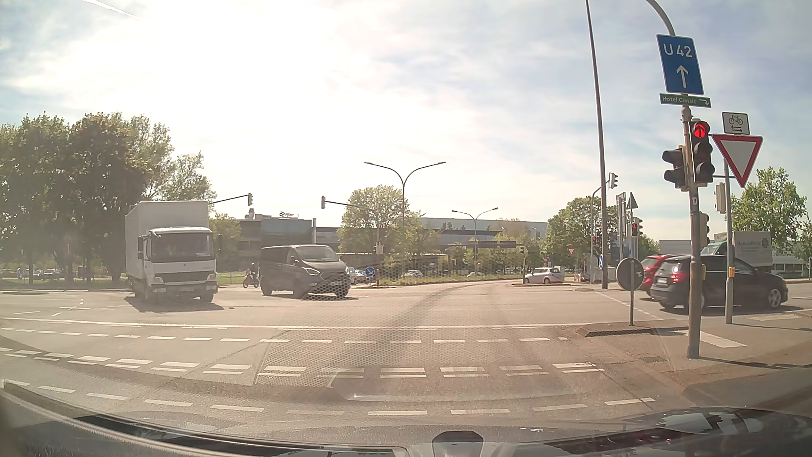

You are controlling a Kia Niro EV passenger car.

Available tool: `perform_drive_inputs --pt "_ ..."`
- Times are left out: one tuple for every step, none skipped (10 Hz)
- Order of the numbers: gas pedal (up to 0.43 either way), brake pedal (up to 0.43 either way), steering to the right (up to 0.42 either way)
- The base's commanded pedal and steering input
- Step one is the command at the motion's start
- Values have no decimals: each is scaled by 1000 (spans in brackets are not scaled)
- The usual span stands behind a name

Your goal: Follow the waypoints while adhering to traffic rules and regulations

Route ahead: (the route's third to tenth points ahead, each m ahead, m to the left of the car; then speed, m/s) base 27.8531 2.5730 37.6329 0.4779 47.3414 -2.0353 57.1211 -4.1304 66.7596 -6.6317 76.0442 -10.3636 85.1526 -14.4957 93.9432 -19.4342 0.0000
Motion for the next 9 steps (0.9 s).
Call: perform_drive_inputs --pt "0 256 13" --pt "0 256 13" --pt "0 256 13" --pt "0 256 13" --pt "0 256 13" --pt "0 256 13" --pt "0 256 13" --pt "0 256 13" --pt "0 256 12"
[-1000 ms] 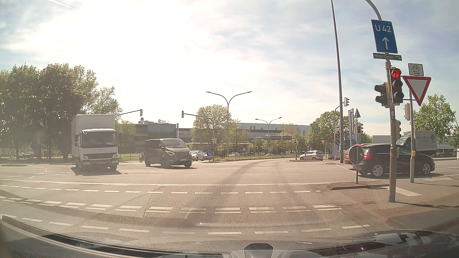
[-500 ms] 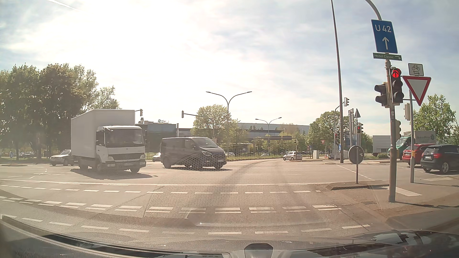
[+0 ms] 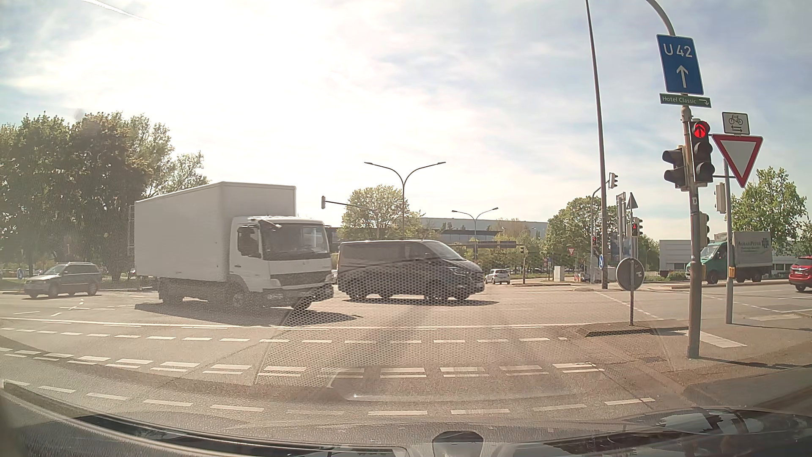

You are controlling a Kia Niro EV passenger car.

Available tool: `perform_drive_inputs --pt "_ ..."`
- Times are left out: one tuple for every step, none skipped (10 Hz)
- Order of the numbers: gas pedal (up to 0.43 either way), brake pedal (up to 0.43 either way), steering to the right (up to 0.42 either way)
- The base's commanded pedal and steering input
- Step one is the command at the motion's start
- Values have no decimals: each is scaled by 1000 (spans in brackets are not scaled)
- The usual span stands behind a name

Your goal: Follow the waypoints while adhering to traffic rules and regulations

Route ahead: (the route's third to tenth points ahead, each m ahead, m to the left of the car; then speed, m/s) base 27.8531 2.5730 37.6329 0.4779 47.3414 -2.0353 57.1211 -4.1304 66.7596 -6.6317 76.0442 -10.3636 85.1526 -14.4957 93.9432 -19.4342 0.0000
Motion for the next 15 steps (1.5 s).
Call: perform_drive_inputs --pt "0 256 12" --pt "0 256 12" --pt "0 256 13" --pt "0 256 13" --pt "0 256 13" --pt "0 256 12" --pt "0 256 13" --pt "0 256 13" --pt "0 256 13" --pt "0 256 13" --pt "0 256 13" --pt "0 256 12" --pt "0 250 13" --pt "0 256 12" --pt "0 256 13"
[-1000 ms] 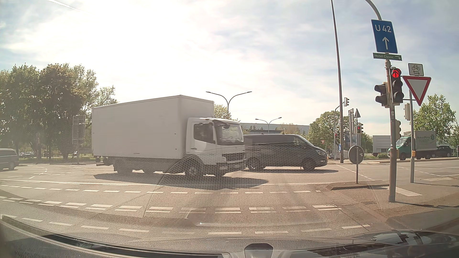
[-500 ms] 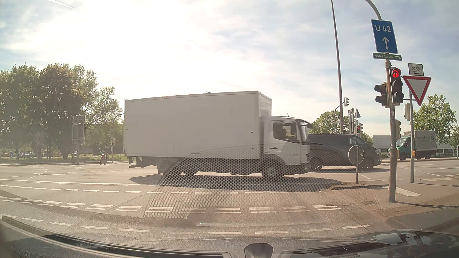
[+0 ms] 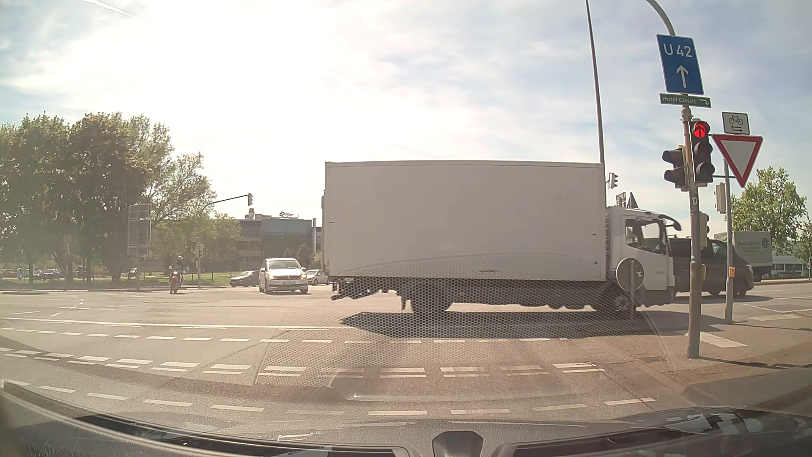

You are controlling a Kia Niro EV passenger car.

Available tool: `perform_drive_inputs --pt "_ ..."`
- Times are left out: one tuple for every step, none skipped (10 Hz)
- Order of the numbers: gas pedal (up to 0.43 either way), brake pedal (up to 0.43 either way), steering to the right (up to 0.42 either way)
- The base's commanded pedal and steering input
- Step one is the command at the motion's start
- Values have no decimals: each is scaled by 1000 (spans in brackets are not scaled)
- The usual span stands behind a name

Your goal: Follow the waypoints while adhering to traffic rules and regulations

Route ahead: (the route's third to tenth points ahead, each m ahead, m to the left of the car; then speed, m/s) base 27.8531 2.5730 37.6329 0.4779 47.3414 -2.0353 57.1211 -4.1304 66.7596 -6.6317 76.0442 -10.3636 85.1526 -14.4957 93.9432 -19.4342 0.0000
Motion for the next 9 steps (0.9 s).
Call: perform_drive_inputs --pt "0 250 13" --pt "0 250 12" --pt "0 256 13" --pt "0 256 12" --pt "0 256 13" --pt "0 256 13" --pt "0 256 13" --pt "0 256 13" --pt "0 250 13"
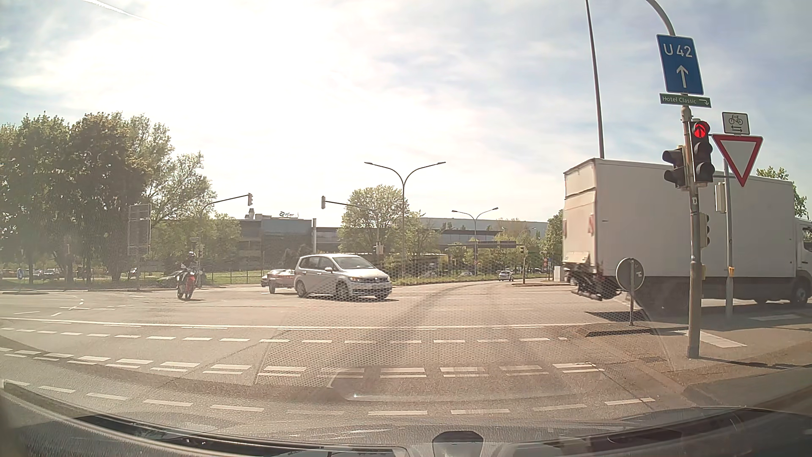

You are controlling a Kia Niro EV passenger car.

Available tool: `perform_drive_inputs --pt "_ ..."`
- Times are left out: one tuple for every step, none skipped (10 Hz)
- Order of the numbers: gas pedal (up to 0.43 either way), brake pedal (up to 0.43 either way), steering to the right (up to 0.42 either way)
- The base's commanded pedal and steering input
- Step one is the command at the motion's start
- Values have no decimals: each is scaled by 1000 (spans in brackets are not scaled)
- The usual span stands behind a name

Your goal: Follow the waypoints while adhering to traffic rules and regulations

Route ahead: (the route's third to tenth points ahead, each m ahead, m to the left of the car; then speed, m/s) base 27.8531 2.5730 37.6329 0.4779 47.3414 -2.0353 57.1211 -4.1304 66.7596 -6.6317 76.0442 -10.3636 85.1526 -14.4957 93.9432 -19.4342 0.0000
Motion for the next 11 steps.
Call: perform_drive_inputs --pt "0 256 13" --pt "0 256 12" --pt "0 256 13" --pt "0 256 13" --pt "0 256 13" --pt "0 256 12" --pt "0 256 13" --pt "0 256 13" --pt "0 256 13" --pt "0 256 13" --pt "0 256 12"
